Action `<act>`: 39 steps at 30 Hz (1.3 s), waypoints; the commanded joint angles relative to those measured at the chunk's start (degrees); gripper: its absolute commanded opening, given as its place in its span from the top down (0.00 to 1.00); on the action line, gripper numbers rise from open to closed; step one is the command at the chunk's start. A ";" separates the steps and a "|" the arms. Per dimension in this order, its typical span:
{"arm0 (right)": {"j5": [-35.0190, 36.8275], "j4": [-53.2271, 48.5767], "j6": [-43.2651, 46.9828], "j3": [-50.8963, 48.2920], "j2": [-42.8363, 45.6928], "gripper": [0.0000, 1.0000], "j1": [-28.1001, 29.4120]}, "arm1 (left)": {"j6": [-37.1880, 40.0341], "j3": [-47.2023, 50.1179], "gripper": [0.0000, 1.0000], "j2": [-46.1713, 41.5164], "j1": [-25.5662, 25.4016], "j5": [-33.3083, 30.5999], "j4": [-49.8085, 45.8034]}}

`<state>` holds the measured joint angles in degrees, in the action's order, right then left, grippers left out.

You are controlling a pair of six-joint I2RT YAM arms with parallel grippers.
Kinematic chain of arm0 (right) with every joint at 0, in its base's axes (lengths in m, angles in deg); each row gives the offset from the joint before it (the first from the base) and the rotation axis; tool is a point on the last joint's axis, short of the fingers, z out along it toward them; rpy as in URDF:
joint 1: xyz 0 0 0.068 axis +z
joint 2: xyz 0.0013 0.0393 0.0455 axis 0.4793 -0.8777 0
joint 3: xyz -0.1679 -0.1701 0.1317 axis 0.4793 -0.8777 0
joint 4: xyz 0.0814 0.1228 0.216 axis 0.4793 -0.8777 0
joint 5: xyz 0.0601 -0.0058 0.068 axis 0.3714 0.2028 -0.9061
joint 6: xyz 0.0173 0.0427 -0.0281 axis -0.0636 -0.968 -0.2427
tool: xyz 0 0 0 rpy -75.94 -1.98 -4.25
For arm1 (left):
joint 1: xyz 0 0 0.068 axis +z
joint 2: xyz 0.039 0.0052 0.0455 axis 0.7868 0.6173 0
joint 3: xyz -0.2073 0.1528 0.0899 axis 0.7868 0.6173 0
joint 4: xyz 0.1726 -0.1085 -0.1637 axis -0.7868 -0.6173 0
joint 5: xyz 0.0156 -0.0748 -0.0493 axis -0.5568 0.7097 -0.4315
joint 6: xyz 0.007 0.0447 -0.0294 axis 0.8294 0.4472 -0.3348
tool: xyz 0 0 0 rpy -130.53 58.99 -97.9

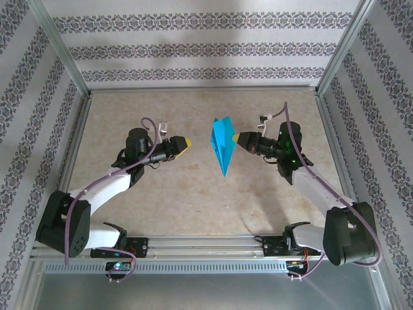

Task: Fold a paper plane with a square sheet of paper (fold left side to right side)
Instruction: Turn over the paper plane at the center of the table.

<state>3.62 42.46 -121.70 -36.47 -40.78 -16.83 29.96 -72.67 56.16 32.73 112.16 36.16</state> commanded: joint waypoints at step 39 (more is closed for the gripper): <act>0.60 6.47 -2.47 2.08 -8.29 0.84 6.26 | -0.64 -4.78 0.98 9.85 -5.95 -0.04 7.45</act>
<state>2.66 47.77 -125.20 -35.36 -48.43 -10.49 27.64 -76.23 66.74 27.46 113.41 44.33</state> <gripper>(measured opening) 0.115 0.047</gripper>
